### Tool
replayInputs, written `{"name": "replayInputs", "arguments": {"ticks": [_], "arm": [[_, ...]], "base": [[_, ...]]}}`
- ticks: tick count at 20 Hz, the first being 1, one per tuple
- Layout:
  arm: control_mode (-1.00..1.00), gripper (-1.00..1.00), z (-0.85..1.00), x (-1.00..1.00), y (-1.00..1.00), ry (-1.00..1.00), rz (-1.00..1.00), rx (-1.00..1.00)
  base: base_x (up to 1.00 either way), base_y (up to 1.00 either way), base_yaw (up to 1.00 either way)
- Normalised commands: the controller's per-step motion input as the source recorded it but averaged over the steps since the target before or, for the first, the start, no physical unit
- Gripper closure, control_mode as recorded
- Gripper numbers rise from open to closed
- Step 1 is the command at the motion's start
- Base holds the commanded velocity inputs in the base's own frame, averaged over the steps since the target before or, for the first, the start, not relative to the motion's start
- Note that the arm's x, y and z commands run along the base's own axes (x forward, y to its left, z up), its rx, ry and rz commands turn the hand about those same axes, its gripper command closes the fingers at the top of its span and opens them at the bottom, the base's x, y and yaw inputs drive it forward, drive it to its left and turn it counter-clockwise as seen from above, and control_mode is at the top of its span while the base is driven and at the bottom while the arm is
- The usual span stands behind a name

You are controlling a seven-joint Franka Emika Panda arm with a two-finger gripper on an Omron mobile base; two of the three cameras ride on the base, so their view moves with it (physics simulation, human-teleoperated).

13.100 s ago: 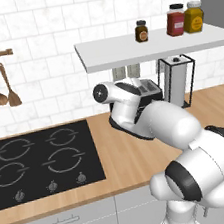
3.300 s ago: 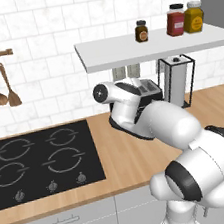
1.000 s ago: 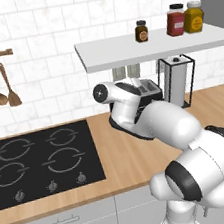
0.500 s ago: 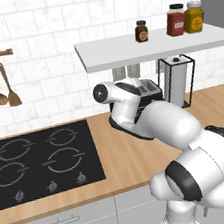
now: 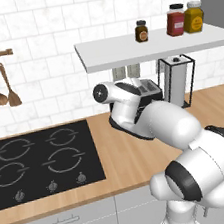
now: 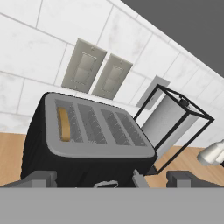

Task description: Start the toaster. Once the lever pops up, take the bread to the plate on the dining counter.

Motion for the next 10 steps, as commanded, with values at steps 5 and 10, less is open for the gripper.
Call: {"name": "replayInputs", "arguments": {"ticks": [5, 10], "arm": [[-1.0, -1.0, 0.0, 0.0, 0.0, 0.0, 0.0, 0.0], [-1.0, -1.0, 0.0, 0.0, 0.0, 0.0, 0.0, 0.0]], "base": [[0.0, 0.0, 0.0], [0.0, 0.0, 0.0]]}}
